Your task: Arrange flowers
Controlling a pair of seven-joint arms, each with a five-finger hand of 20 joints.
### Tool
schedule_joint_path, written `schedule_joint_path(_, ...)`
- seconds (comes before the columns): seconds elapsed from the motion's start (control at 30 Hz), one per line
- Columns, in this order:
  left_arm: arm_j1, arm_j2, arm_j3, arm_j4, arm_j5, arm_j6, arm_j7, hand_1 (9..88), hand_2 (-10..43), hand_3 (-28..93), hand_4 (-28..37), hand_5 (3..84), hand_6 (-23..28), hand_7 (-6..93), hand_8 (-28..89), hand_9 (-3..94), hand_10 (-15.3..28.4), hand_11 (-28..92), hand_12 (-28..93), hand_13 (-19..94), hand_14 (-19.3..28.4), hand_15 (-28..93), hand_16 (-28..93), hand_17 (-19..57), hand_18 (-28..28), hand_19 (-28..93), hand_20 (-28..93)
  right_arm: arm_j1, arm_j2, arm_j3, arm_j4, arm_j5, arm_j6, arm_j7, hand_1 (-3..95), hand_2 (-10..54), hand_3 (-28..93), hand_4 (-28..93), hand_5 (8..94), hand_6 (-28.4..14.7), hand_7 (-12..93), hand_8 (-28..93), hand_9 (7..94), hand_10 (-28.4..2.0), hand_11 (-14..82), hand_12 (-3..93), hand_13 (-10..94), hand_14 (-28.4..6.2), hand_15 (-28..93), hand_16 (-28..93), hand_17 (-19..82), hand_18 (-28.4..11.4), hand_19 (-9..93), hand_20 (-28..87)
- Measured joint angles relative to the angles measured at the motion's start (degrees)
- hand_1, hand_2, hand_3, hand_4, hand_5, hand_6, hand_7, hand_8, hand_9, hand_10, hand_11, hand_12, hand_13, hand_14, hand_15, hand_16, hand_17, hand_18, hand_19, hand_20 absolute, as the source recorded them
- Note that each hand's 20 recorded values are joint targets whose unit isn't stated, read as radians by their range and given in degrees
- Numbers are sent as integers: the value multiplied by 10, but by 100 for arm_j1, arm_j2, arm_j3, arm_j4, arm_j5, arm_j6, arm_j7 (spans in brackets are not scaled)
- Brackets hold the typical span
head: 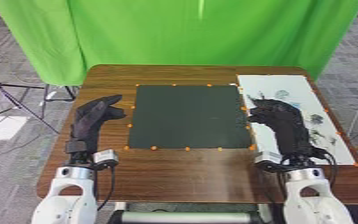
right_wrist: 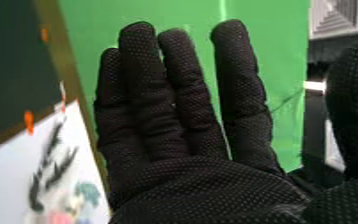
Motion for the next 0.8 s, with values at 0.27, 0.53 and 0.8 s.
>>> schedule_joint_path(0.27, 41, 18, 134, -29, 22, 105, 89, 288, -4, 627, -157, 559, 46, 172, -64, 583, 149, 379, 190, 440, 193, 573, 23, 99, 181, 540, 446, -61, 491, 223, -433, -743, 165, 886, 201, -95, 596, -155, 508, -17, 253, -57, 519, -182, 194, 314, 612, -166, 464, 324, 373, -222, 735, 557)
schedule_joint_path(0.53, 350, 549, -76, -221, -276, 542, 4, 288, -3, 625, -156, 556, 46, 172, -64, 581, 150, 375, 190, 439, 194, 572, 24, 98, 181, 539, 443, -413, 1513, 707, -992, -1920, 41, 2080, 335, -95, 566, -164, 490, -12, 294, -54, 526, -190, 307, 370, 680, -142, 641, 339, 499, -178, 864, 524)
schedule_joint_path(0.8, 405, 428, -219, -225, 45, 228, -163, 288, -4, 625, -155, 539, 44, 161, -63, 569, 150, 333, 179, 455, 199, 497, 13, 111, 181, 502, 411, -557, 2069, 713, -1158, -2626, 177, 3374, 395, -95, 563, -182, 505, 0, 334, -64, 556, -184, 364, 390, 731, -113, 685, 345, 566, -149, 923, 498)
